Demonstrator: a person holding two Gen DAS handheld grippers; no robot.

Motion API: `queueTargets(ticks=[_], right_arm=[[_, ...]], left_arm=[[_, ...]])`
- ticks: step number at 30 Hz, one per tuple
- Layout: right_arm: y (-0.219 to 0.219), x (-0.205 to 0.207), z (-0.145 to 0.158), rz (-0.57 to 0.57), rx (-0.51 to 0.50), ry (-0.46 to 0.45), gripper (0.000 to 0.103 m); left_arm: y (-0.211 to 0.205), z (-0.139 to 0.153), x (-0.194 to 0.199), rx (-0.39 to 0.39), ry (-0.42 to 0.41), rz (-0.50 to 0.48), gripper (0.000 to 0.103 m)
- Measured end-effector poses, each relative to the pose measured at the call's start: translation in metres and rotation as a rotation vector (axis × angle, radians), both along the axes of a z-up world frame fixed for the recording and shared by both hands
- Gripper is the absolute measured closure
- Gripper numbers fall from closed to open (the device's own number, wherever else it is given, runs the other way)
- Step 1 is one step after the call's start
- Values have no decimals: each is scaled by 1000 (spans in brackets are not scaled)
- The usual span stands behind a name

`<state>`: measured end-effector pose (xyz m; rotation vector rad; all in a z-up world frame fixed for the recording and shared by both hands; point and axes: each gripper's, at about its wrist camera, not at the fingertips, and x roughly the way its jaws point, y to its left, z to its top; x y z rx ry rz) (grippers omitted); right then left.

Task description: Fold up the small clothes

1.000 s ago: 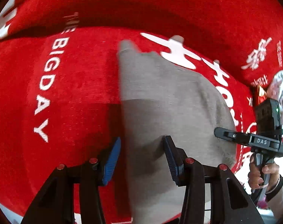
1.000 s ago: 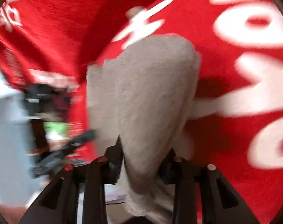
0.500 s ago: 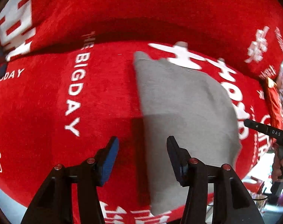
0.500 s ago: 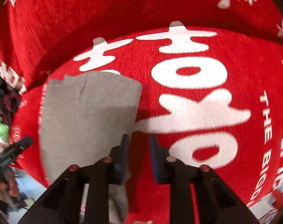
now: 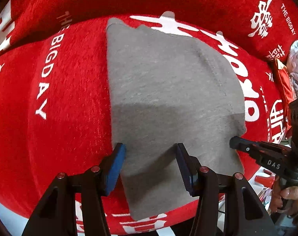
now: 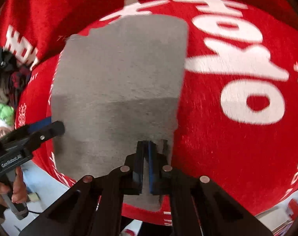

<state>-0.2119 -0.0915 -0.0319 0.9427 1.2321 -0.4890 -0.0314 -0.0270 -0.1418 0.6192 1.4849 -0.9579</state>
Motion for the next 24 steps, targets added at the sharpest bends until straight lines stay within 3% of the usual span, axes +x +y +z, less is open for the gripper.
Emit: queueTargets(ticks=[6, 11, 15, 24], right_arm=[[3, 0, 9, 14, -6, 41, 103], [-3, -21, 6, -59, 36, 130, 101], [-7, -37, 13, -114, 73, 137, 101], [-4, -33, 46, -136, 83, 120, 98]], left_arm=[[6, -2, 0, 44, 9, 23, 48], [6, 6, -5, 68, -2, 14, 48], [7, 15, -7, 78, -10, 4, 48], [11, 51, -10, 101, -22, -4, 48]])
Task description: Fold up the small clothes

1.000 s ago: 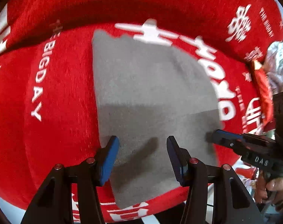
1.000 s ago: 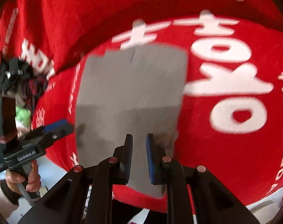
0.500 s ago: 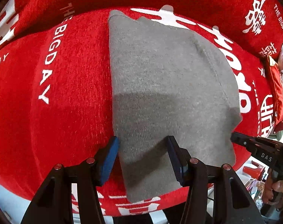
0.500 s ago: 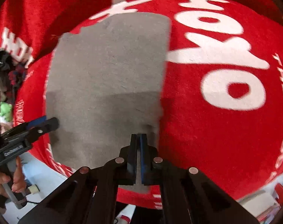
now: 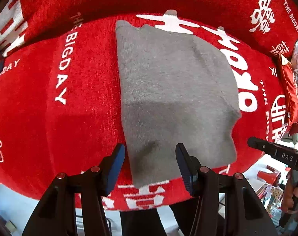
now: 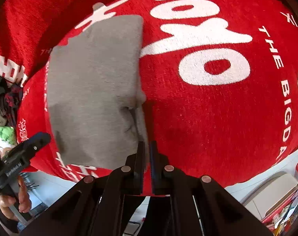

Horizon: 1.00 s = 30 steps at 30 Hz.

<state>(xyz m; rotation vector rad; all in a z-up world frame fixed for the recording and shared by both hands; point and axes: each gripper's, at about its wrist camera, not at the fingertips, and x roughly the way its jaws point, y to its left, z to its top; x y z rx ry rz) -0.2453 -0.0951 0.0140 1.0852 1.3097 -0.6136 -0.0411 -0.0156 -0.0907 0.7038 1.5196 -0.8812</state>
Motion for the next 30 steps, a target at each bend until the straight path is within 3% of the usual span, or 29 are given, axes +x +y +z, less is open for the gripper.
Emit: queueTargets(ticks=[1, 2, 4, 11, 15, 16, 17, 18, 19, 20, 25, 28, 30], right_arm=[[1, 2, 4, 2, -1, -4, 97], [2, 5, 9, 6, -3, -8, 97], [5, 4, 19, 18, -9, -15, 97], [18, 19, 49, 58, -22, -21, 97], [24, 28, 67, 95, -50, -31, 96], [25, 30, 72, 101, -57, -32, 92], [25, 33, 77, 103, -62, -37, 76], [25, 35, 82, 98, -68, -46, 52], [24, 37, 86, 94, -74, -56, 44], [24, 39, 92, 90, -84, -67, 41], [24, 50, 111, 98, -124, -61, 39], [24, 57, 119, 113, -166, -51, 23], [24, 60, 124, 119, -208, -30, 23]], left_arm=[[1, 5, -1, 7, -9, -4, 46], [2, 10, -3, 16, -19, -9, 30], [4, 22, -5, 9, -41, -5, 20], [9, 57, -5, -6, -51, 20, 20], [13, 77, 1, -48, -110, 79, 20], [13, 81, 3, -62, -112, 95, 20], [13, 84, 4, -68, -109, 108, 20], [13, 86, 6, -74, -101, 121, 20], [13, 89, 8, -69, -104, 126, 17], [12, 91, 8, -54, -123, 123, 0], [4, 104, 8, -22, -219, 72, 0], [3, 113, 11, -27, -237, 87, 0], [3, 119, 14, -42, -239, 109, 0]])
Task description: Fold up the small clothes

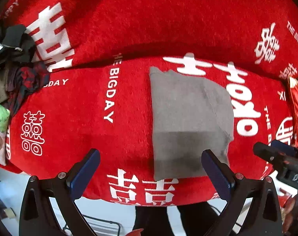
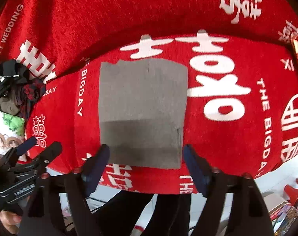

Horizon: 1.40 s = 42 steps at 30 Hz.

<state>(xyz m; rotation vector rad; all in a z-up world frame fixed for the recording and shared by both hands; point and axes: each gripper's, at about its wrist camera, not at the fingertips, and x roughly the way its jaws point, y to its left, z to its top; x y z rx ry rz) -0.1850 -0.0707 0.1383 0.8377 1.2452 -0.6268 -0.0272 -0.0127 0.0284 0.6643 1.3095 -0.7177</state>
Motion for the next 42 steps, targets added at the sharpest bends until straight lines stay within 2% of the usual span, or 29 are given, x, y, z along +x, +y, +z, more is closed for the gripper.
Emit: queueTargets(ticks=[2, 3, 5, 10, 19, 42], right_arm=[[1, 2, 5, 2, -32, 9, 20], [1, 2, 6, -1, -39, 10, 10], [1, 2, 8, -4, -50, 7, 1], [1, 4, 13, 7, -59, 25, 1], [-1, 3, 17, -11, -46, 55, 1], [0, -1, 18, -15, -59, 70, 1]], left_arm=[[0, 5, 3, -24, 23, 16, 0], [0, 6, 4, -28, 34, 23, 0], [-1, 6, 4, -15, 39, 27, 0], [-4, 6, 1, 28, 3, 12, 0], [-6, 8, -6, 42, 31, -4, 0], [-8, 10, -19, 68, -3, -20, 0]])
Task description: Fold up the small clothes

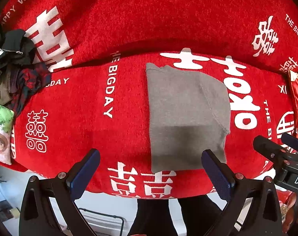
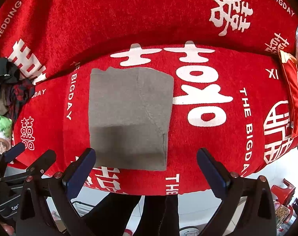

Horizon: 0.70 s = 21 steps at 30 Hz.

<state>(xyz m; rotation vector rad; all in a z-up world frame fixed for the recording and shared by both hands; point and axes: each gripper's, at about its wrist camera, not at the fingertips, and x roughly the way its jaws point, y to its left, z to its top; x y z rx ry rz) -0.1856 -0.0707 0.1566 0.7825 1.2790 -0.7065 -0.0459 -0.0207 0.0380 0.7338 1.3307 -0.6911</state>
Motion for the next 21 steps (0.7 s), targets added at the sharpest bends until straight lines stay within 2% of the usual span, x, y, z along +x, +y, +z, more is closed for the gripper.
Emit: queueTargets(ticks=[21], right_arm=[[3, 1, -1, -5, -1, 5, 1]], left_arm=[[2, 0, 1, 3, -5, -1, 0]])
